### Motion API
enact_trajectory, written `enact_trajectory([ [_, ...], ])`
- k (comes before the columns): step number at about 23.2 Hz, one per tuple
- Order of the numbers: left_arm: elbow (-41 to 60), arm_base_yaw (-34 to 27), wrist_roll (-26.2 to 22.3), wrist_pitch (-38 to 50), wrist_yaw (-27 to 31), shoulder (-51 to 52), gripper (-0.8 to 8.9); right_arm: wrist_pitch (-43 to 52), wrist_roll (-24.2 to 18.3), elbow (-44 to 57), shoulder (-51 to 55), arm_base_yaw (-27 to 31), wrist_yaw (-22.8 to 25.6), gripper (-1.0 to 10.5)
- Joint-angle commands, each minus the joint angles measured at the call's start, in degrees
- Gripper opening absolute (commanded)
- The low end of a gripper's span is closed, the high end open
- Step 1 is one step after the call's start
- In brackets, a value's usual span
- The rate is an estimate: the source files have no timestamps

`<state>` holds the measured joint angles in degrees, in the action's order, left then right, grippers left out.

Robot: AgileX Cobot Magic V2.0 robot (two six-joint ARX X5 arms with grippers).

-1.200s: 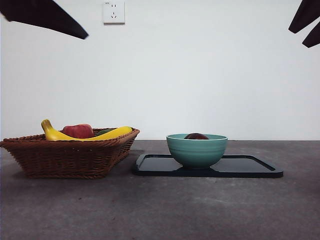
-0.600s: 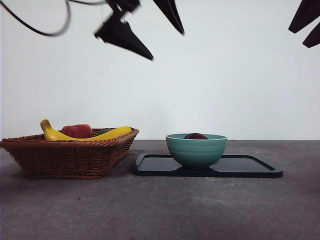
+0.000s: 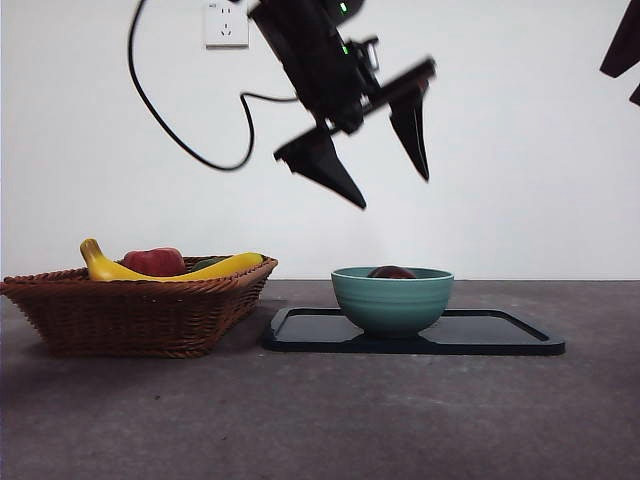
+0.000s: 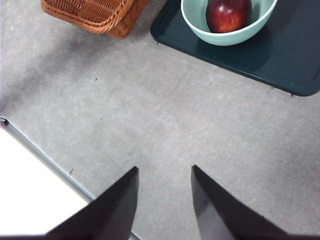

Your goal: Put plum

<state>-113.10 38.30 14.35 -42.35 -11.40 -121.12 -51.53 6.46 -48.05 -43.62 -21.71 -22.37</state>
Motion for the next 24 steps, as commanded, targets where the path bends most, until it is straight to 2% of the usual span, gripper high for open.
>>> enact_trajectory([
  [1, -1.73, 1.18, -0.04, 0.26, 2.43, -3.56, 4.0, 0.22, 0.57, -0.26, 0.74, -0.28, -0.09, 1.7],
  [13, -1.73, 2.45, -0.79, 1.14, 5.86, -7.93, 4.0, -1.25, 0.39, -0.26, 2.64, -0.28, -0.11, 1.7],
  [24, -1.73, 2.6, -1.29, -1.01, 5.97, -8.57, 4.01, -1.25, 0.22, -0.26, 2.64, -0.28, -0.13, 1.7],
])
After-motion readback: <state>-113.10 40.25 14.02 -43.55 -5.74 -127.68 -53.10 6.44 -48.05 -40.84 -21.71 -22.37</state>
